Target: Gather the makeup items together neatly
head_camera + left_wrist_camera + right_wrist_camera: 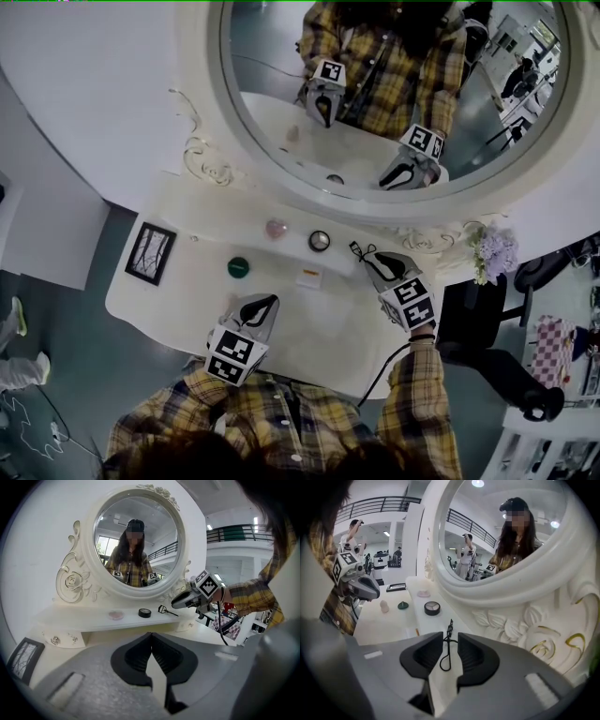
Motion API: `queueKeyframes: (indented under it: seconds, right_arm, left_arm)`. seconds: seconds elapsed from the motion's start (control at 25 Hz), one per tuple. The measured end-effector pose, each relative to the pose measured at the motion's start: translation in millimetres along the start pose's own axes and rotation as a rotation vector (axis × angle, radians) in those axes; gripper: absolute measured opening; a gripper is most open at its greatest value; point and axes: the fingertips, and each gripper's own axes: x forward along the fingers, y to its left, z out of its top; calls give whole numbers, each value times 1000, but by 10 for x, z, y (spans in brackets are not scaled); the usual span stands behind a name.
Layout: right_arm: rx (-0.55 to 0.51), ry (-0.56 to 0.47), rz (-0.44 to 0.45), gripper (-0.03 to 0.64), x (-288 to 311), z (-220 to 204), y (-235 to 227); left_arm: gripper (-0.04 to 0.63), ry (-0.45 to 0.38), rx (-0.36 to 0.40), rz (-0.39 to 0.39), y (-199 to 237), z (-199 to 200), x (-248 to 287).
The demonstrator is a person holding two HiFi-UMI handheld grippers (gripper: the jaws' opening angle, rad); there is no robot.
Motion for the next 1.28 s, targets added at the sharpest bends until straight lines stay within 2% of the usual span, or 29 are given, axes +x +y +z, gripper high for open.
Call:
queueKeyframes:
  seconds: [0.24,0.56,0.88,1.08,1.28]
  right_arm:
    - [43,-139,-80,107,-323,270,49]
    - [158,-380,-156,103,-908,611,353]
    - [268,-562,-164,77,-1427,807,796]
    - [353,-643,-171,43,-1650,825,1017]
    - [398,-669,-187,5,-1749,755,1187]
  left_arm:
    - [-12,-38,20,-1,-24,110,-73]
    - [-12,-149,62,-16,-121,523,-278]
    - [-12,-249,71,-51,-253,896,-502]
    - [-12,-259,69,-68,-350,974,-598]
    - [-13,-268,78,-83,-446,1003,-693]
